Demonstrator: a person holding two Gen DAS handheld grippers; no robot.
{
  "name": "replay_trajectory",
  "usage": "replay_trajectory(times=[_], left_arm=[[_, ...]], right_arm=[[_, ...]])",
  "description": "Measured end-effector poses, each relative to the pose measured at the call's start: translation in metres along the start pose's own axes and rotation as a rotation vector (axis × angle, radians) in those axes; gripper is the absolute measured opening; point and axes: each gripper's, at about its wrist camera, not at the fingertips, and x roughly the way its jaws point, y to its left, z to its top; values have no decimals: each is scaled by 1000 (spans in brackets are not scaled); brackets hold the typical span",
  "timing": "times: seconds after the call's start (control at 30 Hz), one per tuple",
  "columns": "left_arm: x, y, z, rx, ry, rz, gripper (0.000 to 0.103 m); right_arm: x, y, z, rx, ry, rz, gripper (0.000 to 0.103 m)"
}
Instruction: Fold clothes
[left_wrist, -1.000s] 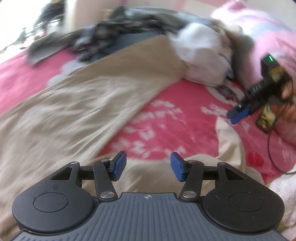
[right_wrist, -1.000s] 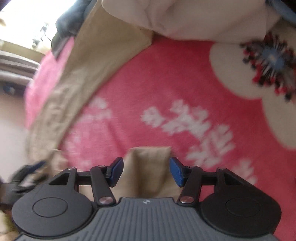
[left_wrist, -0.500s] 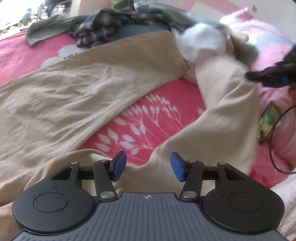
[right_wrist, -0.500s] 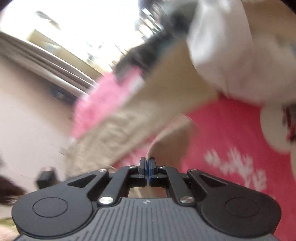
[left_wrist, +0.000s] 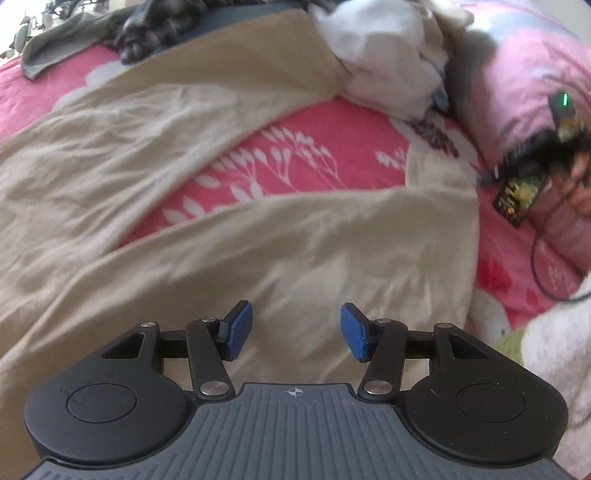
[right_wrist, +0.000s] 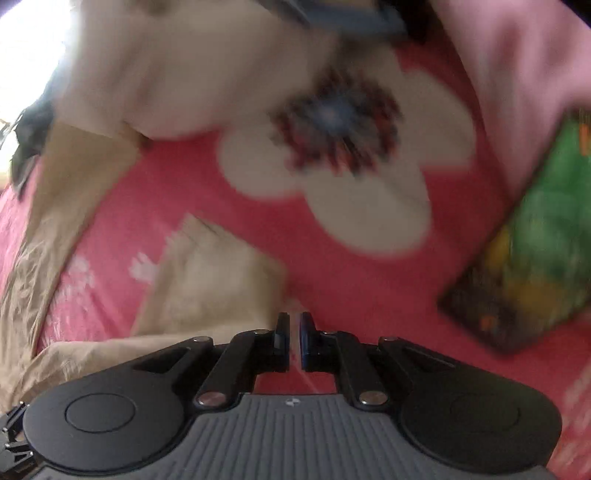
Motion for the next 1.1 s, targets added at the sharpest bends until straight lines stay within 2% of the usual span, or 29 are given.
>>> replay_trajectory(times=[0.03, 0.1, 0.13, 0.17, 0.27, 0.4, 0.47, 0.5, 0.57, 0.6, 0.7, 0.8, 0.83, 0.87, 0.97, 1.03, 1.1], left_arm=[[2, -1, -1, 2, 7, -1, 53], [5, -3, -3, 9, 12, 0, 53], [6, -3, -3, 13, 12, 3, 53], [7, -3, -3, 17, 12, 6, 53], [6, -6, -3, 26, 8, 11, 53], [3, -6, -1, 37, -4, 24, 53], [5, -4, -1, 27, -6, 27, 53], [6, -3, -1, 22, -7, 28, 53], [8, -1, -1, 15, -10, 25, 53], [9, 0, -1, 13, -9, 24, 53], [11, 2, -1, 10, -8, 21, 53], [11, 3, -3, 13, -7, 16, 53], [11, 3, -3, 14, -6, 16, 53], [11, 4, -4, 15, -6, 16, 53], [12, 5, -5, 16, -6, 14, 53], [12, 5, -4, 16, -5, 13, 53], [11, 5, -3, 13, -4, 16, 53]], right_arm=[[-8, 6, 6, -64, -43, 5, 9], [-20, 27, 14, -191, -107, 23, 27], [-19, 39, 19, -238, -123, 29, 43], [-15, 49, 24, -288, -131, 34, 48], [14, 74, 38, -429, -100, 30, 53], [53, 91, 48, -582, 6, -6, 59], [47, 88, 45, -563, -20, 16, 58], [43, 87, 44, -554, -33, 26, 53], [37, 84, 42, -536, -58, 47, 17], [34, 83, 41, -527, -71, 58, 10], [21, 79, 38, -495, -120, 90, 8], [-17, 57, 40, -358, -300, 104, 8], [-21, 46, 41, -300, -326, 97, 2], [-24, 35, 43, -240, -349, 84, 0], [-12, 0, 52, -87, -353, 8, 0], [-6, -18, 60, 17, -333, 9, 0], [-5, -24, 64, 67, -320, 46, 0]])
